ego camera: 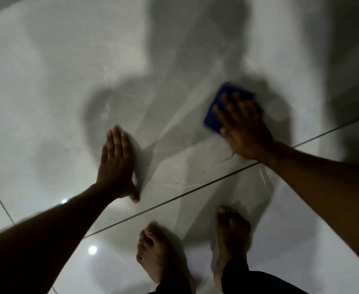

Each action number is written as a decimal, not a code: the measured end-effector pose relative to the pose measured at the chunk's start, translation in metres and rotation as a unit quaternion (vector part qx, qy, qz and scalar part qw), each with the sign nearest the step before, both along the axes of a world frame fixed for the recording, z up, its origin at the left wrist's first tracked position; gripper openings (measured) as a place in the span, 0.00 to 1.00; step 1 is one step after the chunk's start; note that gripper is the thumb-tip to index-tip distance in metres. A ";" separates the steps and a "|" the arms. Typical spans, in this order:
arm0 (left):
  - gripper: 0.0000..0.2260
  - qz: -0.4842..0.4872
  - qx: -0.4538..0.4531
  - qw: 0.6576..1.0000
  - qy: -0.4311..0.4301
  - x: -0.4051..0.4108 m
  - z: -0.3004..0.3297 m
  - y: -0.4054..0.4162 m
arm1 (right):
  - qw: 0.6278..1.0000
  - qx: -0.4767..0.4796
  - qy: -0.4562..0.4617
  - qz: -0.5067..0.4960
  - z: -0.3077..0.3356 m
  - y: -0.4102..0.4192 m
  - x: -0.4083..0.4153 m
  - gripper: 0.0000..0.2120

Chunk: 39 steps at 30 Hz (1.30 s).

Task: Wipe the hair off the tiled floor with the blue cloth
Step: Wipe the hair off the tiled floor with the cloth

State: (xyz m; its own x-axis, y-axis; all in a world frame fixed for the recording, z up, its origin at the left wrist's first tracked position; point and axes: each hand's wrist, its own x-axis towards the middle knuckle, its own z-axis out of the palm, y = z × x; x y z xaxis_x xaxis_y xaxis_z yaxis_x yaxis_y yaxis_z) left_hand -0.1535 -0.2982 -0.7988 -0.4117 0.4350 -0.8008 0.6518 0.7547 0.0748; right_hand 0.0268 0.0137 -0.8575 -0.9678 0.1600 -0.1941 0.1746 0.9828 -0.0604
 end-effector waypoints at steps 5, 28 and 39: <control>0.86 0.003 -0.001 1.000 -0.002 -0.002 0.000 -0.001 | 0.881 -0.022 0.038 -0.470 0.008 -0.097 -0.038 0.30; 0.86 -0.003 0.014 1.000 0.003 -0.004 0.001 -0.003 | 0.981 -0.026 -0.008 0.194 0.008 -0.043 0.084 0.30; 0.82 0.029 0.038 0.999 0.015 -0.004 0.001 -0.037 | 0.964 -0.092 0.010 0.250 0.014 -0.192 0.022 0.31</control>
State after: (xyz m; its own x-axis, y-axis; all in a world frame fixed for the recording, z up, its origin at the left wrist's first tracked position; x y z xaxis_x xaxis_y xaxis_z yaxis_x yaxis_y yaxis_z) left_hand -0.1578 -0.3350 -0.7978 -0.4621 0.4694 -0.7524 0.6099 0.7842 0.1146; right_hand 0.0490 -0.1778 -0.8432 -0.9191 -0.3619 -0.1559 -0.3201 0.9164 -0.2402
